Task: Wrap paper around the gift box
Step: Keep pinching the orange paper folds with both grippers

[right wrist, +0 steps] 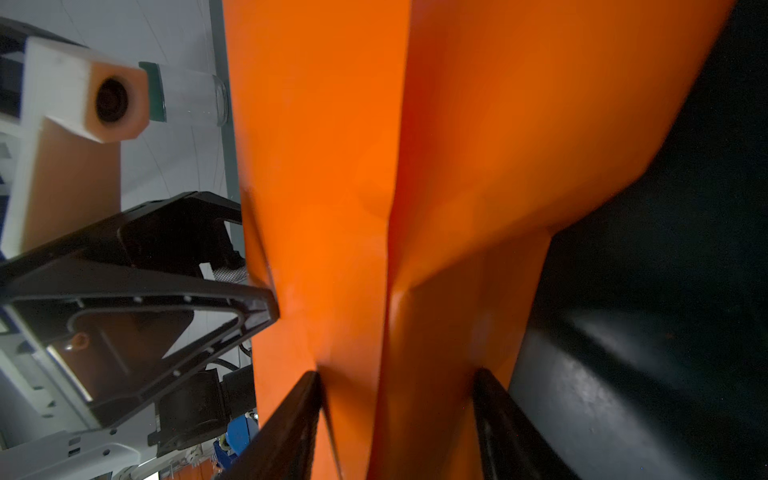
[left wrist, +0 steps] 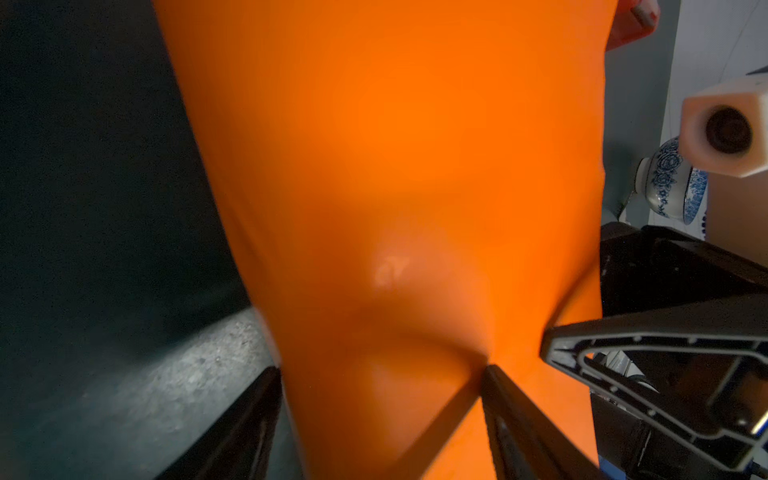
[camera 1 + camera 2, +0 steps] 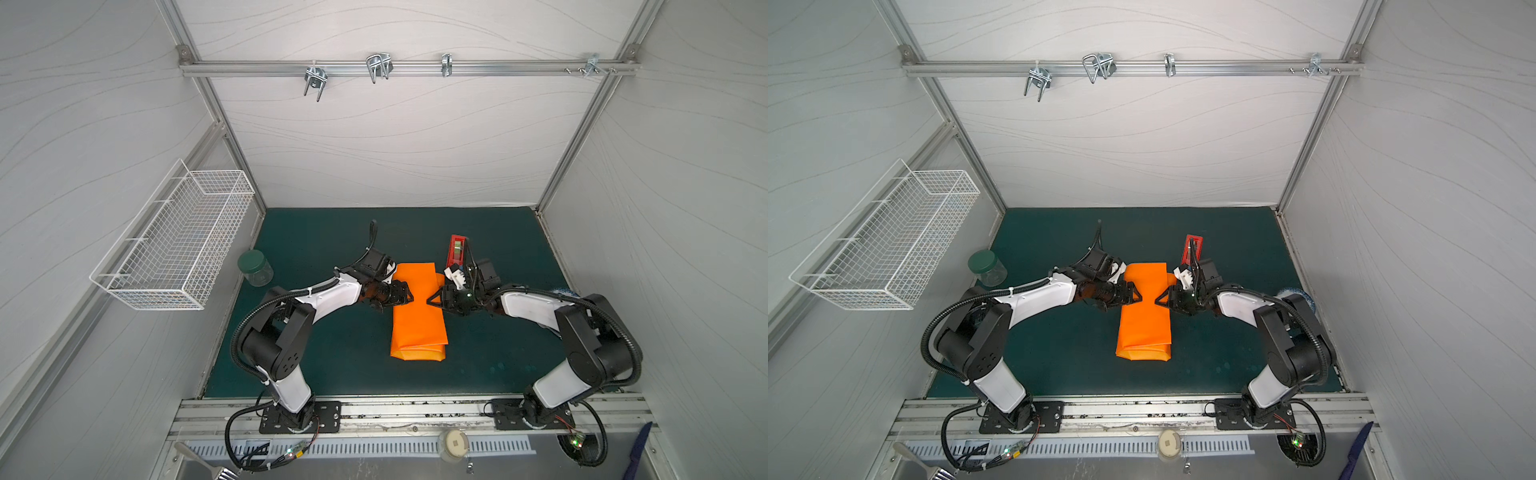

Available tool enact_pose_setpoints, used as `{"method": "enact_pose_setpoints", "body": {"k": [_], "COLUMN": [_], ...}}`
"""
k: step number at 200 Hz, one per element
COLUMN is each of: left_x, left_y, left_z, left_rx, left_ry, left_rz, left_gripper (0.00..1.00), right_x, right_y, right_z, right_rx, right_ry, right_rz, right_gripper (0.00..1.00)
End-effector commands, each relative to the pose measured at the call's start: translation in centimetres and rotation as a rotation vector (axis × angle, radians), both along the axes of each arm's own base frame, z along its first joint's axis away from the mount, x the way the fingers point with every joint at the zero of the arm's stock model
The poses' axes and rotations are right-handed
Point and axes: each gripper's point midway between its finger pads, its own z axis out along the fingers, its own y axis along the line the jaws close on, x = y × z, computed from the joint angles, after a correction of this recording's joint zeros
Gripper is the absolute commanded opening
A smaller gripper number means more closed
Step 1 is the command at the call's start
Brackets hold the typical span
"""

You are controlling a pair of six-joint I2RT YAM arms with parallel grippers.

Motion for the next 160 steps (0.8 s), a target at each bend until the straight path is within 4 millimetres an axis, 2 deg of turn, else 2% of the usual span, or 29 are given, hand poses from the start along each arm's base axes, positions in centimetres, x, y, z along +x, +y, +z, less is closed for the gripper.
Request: {"method": "enact_pose_setpoints", "body": {"k": [1, 36, 72, 119, 160], "left_x": [-1.0, -0.4, -0.2, 0.0, -0.7], "left_y": [0.4, 0.1, 0.1, 0.2, 0.7], "left_z": [-0.2, 1.4, 1.8, 1.2, -0.7], "left_rx": [0.034, -0.005, -0.002, 0.036, 0.091], "left_ry": [0.049, 0.036, 0.034, 0.045, 0.078], "left_rz": [0.025, 0.043, 0.046, 0.028, 0.004], "left_gripper": [0.77, 0.77, 0.76, 0.74, 0.74], "right_x": [-2.8, -3.4, -3.7, -3.4, -3.0], "right_y": [-1.1, -1.5, -1.7, -1.6, -1.4], "right_z": [-3.8, -4.6, -4.8, -4.4, -3.5], "right_rx": [-0.078, -0.083, -0.089, -0.089, -0.084], "right_ry": [0.098, 0.113, 0.116, 0.106, 0.088], "right_rz": [0.004, 0.001, -0.003, 0.001, 0.006], "right_gripper": [0.54, 0.47, 0.46, 0.47, 0.49]}}
